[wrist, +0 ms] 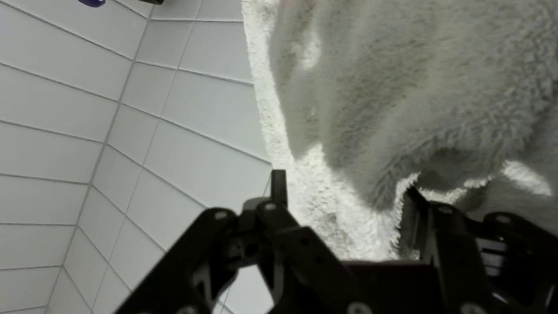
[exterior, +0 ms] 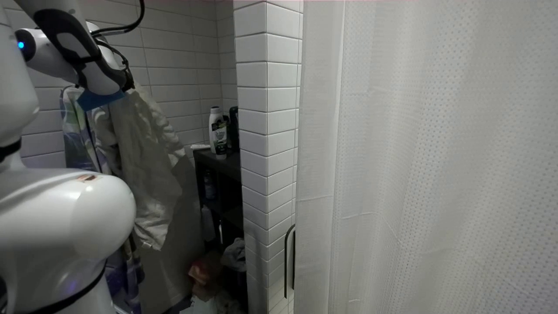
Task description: Hang the white towel on the brown object
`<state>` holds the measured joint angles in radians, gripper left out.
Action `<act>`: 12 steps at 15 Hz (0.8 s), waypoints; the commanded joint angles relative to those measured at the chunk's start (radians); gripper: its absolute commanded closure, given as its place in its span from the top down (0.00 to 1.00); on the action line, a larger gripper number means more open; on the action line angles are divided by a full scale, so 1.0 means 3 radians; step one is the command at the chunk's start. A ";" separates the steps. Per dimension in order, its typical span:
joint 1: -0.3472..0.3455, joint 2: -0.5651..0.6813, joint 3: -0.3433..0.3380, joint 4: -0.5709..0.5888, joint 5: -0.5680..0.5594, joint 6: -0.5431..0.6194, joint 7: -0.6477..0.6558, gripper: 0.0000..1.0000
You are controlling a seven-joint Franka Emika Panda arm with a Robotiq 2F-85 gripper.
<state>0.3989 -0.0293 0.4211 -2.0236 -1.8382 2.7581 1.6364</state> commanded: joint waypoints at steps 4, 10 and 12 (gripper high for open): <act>-0.0161 -0.0075 -0.0200 -0.0330 -0.0006 -0.0051 -0.0104 1.00; -0.0281 -0.0150 -0.0386 -0.0744 -0.0021 -0.0130 -0.0208 1.00; -0.0356 -0.0151 -0.0453 -0.0835 -0.0014 -0.0112 -0.0260 0.94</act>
<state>0.3150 -0.0451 0.3081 -2.2256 -1.8402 2.7307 1.5859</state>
